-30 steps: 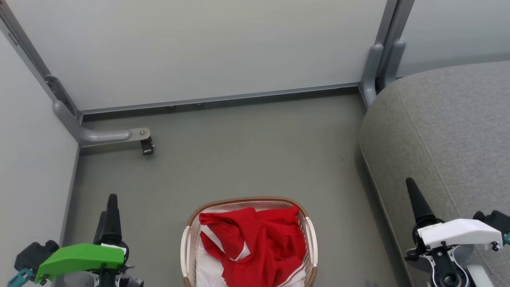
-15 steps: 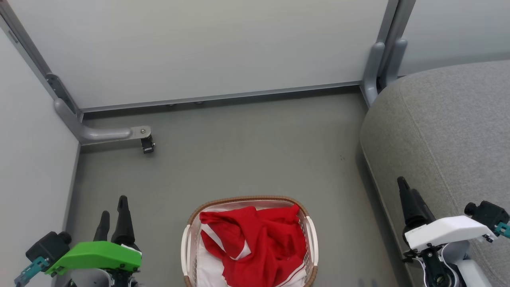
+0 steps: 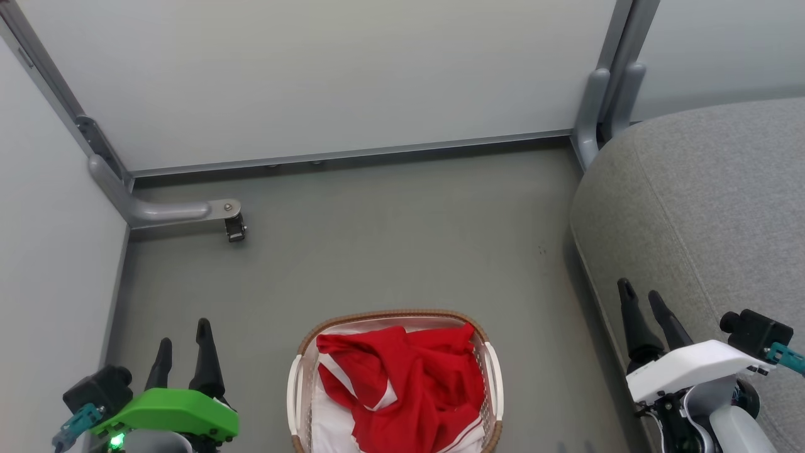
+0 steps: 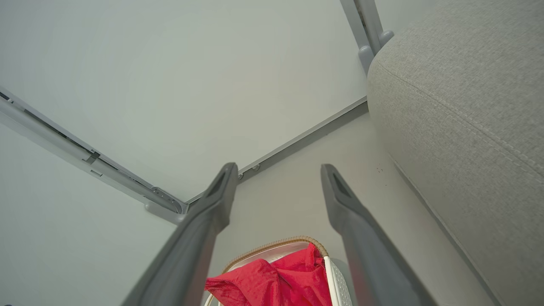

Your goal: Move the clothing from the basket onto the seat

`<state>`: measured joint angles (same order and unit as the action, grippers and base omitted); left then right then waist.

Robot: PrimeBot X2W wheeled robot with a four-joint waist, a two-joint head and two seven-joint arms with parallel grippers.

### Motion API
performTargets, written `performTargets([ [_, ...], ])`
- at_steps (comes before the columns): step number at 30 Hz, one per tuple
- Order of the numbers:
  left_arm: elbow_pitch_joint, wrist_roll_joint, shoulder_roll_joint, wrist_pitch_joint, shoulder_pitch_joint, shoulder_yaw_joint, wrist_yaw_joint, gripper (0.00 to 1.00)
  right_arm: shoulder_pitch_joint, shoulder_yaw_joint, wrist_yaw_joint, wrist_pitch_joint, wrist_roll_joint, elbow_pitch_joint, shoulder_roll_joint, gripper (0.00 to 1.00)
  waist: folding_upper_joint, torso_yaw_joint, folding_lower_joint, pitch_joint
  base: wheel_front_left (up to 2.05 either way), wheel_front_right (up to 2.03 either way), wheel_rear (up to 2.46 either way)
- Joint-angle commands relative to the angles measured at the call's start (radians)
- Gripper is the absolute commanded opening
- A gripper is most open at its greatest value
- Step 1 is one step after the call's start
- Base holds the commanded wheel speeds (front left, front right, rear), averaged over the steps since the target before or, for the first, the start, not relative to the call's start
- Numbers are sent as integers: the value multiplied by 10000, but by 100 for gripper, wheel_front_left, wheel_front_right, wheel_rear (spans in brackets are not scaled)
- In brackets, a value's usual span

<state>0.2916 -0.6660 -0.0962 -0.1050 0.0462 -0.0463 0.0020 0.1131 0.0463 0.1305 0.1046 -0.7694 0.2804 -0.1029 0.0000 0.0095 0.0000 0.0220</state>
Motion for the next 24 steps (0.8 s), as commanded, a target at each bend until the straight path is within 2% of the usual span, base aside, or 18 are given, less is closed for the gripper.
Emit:
performTargets([
  [1, -109, 363, -142, -108, -68, -72, 92, 100, 159, 75, 3, 108, 330, -85, -104, 100, 0, -3, 0, -11, 0, 0, 0],
  [24, -171, 2722, -175, -713, -324, -395, 502, 100, 79, 499, 3, 715, 2761, 360, -156, 100, 0, 42, 0, 12, 0, 0, 0],
])
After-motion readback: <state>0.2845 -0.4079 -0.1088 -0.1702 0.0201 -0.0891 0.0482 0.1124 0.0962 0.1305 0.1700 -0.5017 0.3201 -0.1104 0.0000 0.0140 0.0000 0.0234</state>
